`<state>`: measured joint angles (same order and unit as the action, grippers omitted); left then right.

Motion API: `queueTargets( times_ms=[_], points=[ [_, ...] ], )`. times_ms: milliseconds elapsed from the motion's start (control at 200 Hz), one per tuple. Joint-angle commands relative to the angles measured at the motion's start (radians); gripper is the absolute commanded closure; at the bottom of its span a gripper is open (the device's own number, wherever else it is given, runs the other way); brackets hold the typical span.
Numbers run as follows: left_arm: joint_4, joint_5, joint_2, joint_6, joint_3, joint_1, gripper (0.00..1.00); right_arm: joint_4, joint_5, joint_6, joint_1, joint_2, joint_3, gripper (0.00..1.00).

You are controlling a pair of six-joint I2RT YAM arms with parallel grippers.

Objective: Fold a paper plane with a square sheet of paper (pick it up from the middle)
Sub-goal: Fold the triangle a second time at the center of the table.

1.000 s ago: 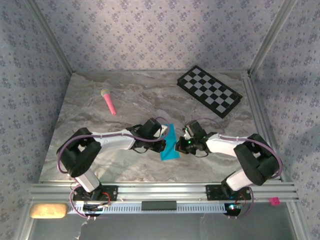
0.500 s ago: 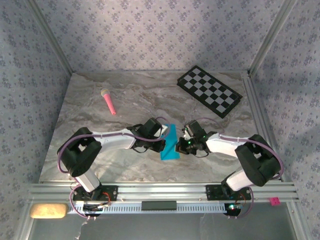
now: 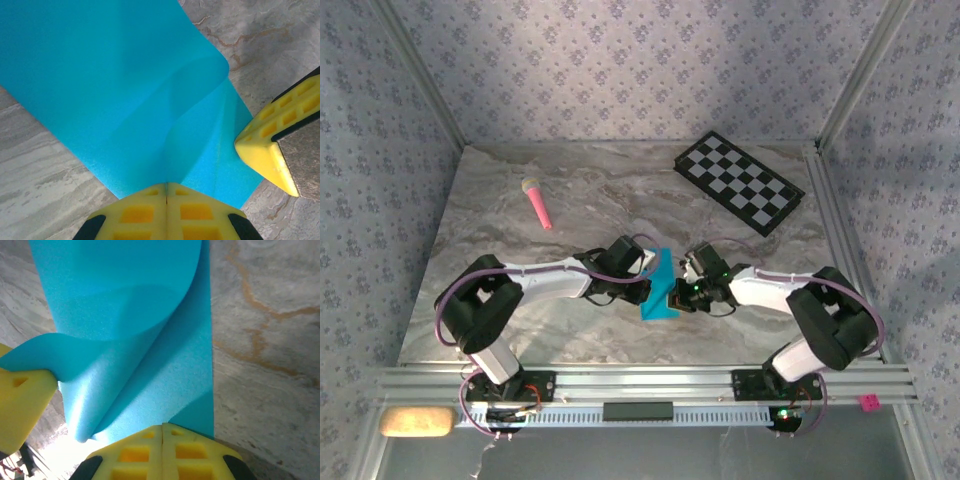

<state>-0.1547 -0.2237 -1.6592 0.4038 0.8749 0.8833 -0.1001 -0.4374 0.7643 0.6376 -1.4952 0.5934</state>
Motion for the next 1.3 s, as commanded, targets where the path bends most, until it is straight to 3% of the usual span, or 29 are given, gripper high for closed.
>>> queueTargets(
  times_ms=[0,1294],
  points=[
    [-0.016,0.002,-0.023,-0.029,0.025,-0.003,0.98,-0.075,0.040,-0.030,0.002,-0.022,0.005,0.98],
    [-0.074,0.080,-0.065,-0.054,0.075,-0.004,0.98,-0.114,0.057,-0.048,-0.007,-0.023,0.019,0.99]
  ],
)
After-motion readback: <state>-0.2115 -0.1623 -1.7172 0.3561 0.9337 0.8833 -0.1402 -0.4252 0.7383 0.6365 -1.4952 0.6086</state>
